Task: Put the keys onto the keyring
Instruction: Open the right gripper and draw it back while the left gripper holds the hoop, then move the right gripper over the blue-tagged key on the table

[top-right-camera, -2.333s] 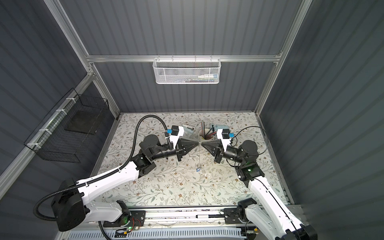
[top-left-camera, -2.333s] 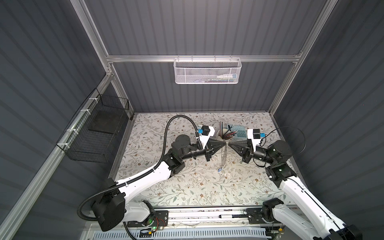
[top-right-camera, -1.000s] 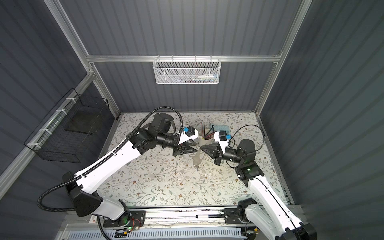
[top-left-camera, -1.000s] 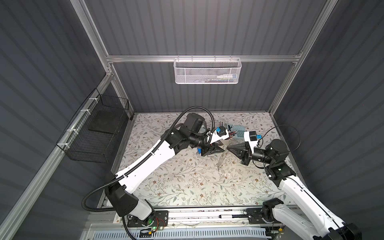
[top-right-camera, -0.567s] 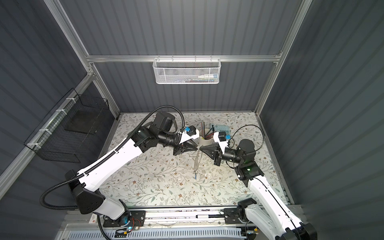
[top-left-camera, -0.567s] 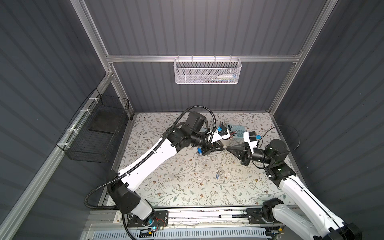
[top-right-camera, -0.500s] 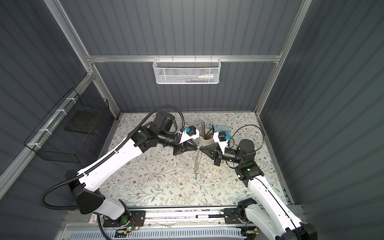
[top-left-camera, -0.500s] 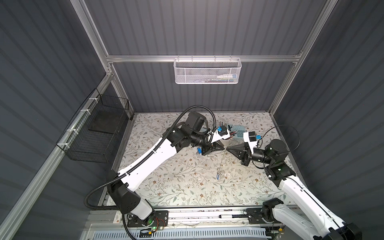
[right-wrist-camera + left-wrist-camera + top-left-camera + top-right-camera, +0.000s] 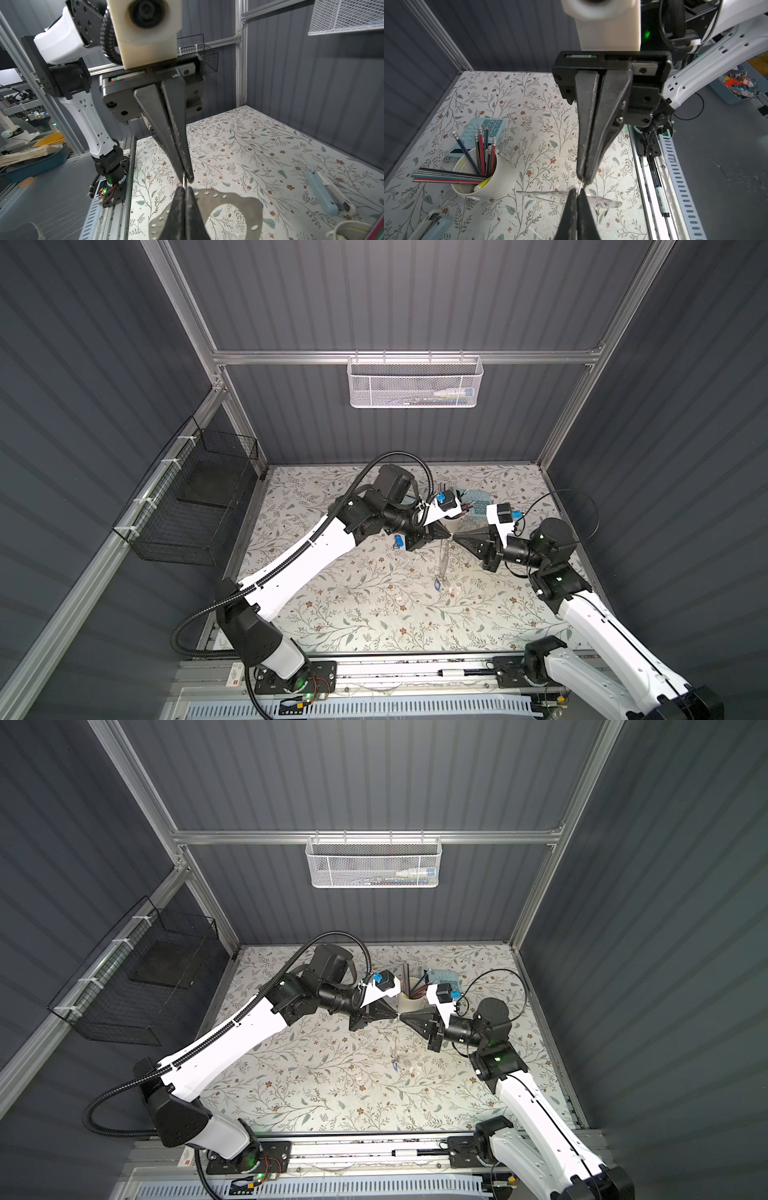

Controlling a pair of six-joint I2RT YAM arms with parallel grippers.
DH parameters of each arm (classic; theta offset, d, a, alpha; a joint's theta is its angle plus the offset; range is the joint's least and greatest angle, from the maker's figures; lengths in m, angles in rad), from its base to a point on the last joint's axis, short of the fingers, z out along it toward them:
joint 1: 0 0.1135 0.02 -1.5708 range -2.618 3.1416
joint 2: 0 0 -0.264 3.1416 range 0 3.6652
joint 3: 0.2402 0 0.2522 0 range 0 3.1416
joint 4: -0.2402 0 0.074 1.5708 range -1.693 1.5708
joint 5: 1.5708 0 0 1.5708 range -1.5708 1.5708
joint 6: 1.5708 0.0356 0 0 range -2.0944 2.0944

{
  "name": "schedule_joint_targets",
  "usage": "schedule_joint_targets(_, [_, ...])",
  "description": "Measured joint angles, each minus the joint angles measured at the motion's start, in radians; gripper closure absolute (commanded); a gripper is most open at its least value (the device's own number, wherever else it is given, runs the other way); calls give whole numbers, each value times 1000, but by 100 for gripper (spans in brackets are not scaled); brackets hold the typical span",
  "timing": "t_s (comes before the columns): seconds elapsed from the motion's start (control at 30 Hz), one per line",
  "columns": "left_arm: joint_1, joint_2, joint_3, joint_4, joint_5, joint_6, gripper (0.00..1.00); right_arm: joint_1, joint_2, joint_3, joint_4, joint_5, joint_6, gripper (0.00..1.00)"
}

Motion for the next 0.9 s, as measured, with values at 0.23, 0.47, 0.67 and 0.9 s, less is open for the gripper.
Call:
schedule_joint_targets(0.23, [-2, -83, -177, 177, -101, -156, 100, 0, -102, -2, -18, 189, 14, 40])
schedule_joint_targets(0.47, [-2, -203, -291, 298, -236, -356, 100, -7, -146, -2, -25, 387, 57, 2])
schedule_joint_targets(0.67, [-2, -237, -277, 295, -384, -516, 100, -7, -111, -2, -53, 475, 89, 1])
schedule_joint_targets(0.9, [0, -217, -135, 184, -510, -659, 100, -7, -89, 23, -101, 626, 129, 1])
